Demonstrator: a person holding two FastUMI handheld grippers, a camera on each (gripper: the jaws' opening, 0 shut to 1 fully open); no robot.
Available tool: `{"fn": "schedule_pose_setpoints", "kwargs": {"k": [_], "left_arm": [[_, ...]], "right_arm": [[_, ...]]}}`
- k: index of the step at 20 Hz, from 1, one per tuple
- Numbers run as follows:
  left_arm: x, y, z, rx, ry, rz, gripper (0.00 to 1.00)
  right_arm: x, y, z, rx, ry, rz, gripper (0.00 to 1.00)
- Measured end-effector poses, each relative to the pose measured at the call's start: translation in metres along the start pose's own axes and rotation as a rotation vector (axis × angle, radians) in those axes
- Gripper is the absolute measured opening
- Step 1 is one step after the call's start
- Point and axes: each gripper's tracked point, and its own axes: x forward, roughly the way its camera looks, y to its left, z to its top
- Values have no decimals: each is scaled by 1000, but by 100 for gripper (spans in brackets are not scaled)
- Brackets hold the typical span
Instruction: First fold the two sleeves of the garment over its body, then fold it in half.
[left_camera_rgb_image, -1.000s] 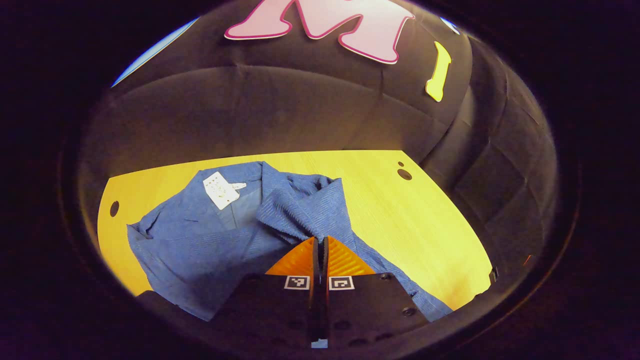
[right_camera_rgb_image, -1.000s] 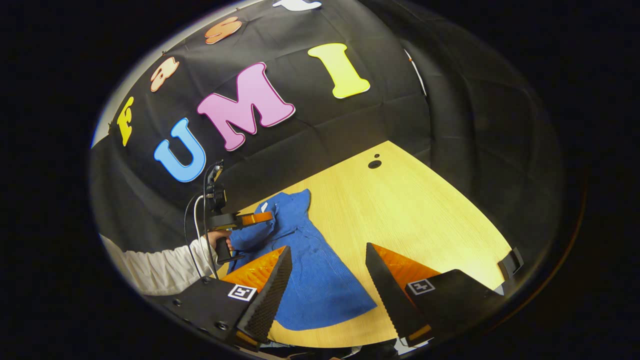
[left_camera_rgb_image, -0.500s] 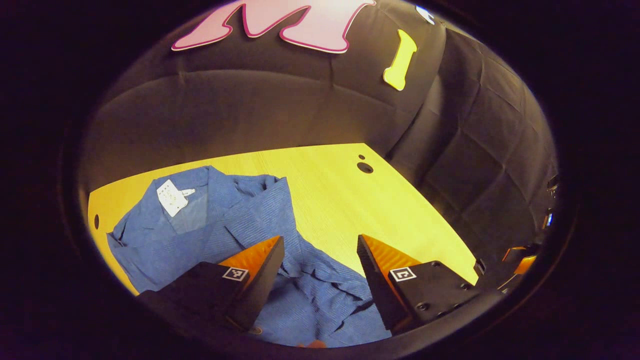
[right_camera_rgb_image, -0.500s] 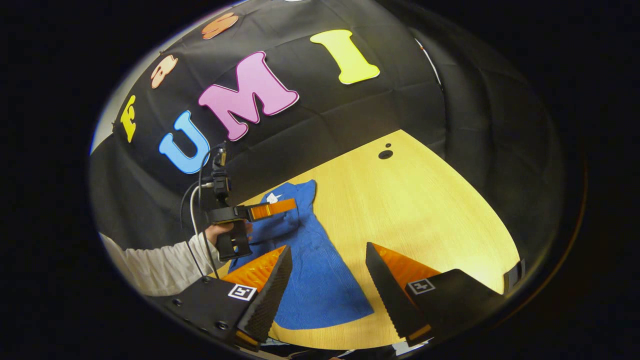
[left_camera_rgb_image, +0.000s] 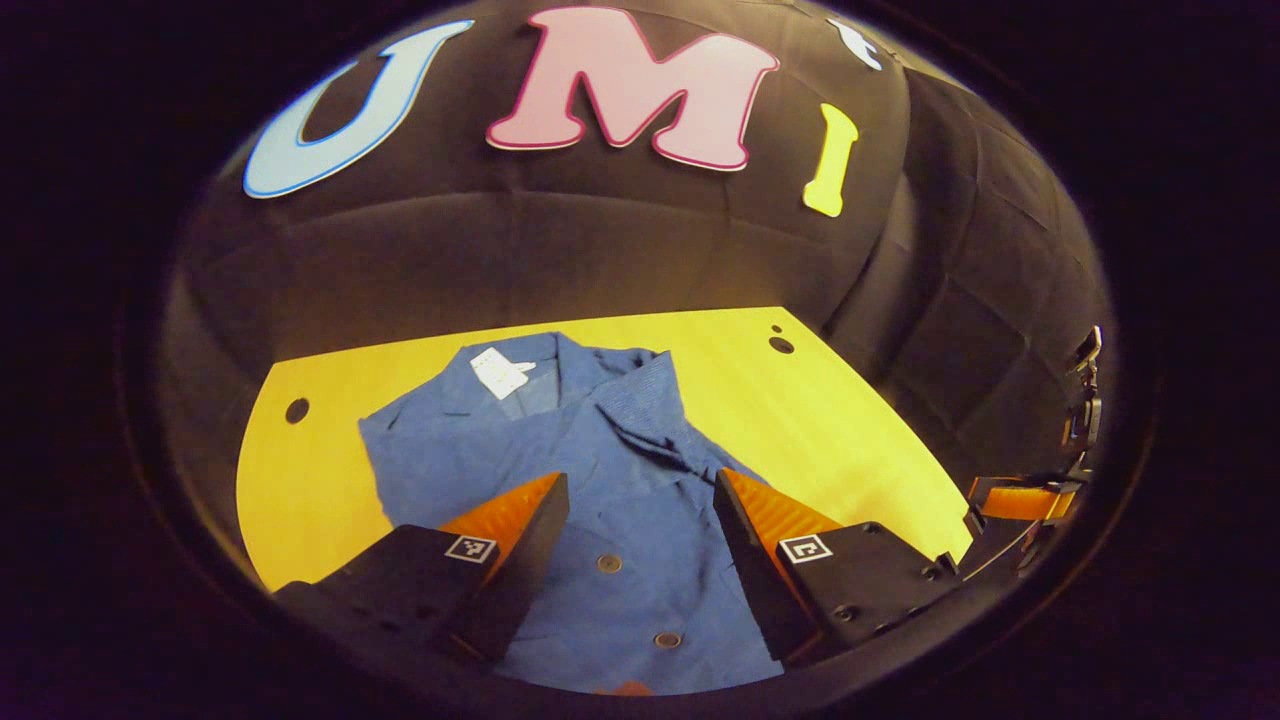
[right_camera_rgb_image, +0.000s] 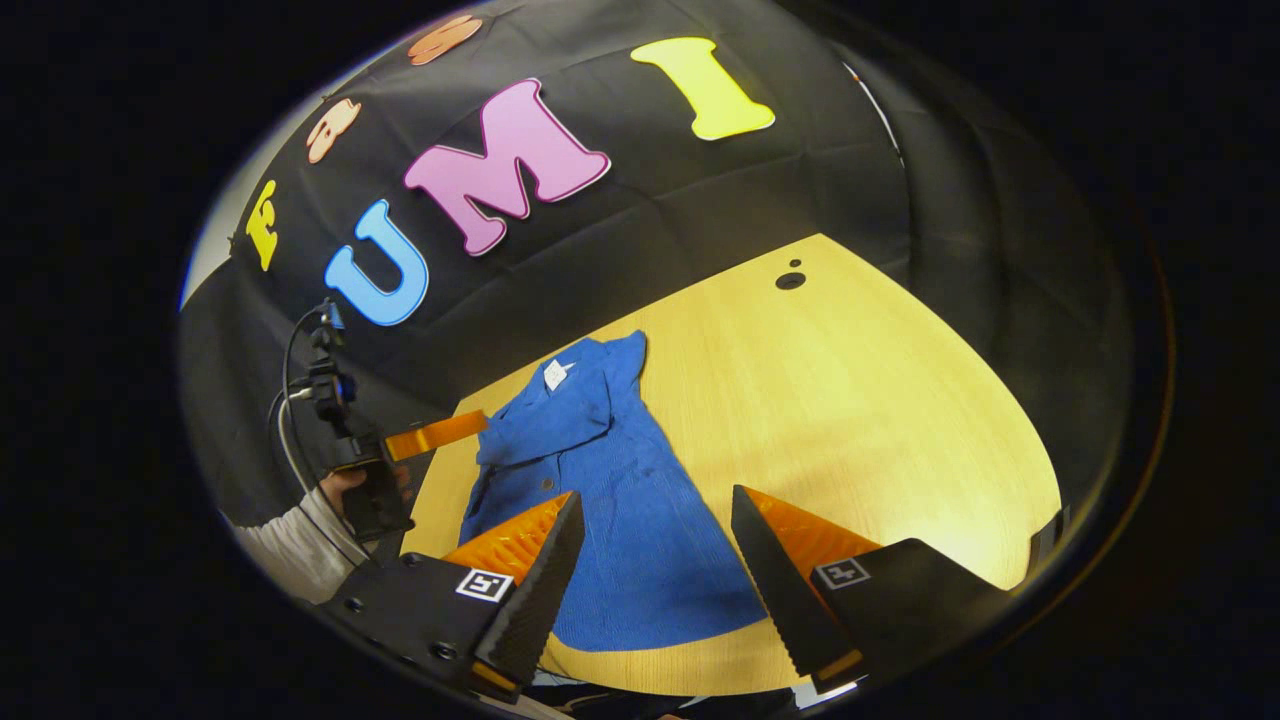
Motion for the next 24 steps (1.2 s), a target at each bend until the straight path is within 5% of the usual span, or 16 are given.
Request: {"fn": "schedule_pose_setpoints", "kwargs": {"k": [9, 16, 24], "left_arm": [[-101, 64, -225, -232, 446, 240, 85], [-112, 75, -273, -320, 617, 307, 86], [-110, 75, -282, -308, 673, 345, 85]], "right_arm": [[32, -23, -94, -121, 349, -126, 95], [36, -45, -127, -218, 501, -198, 95], [44, -60, -127, -224, 549, -236, 96]]}}
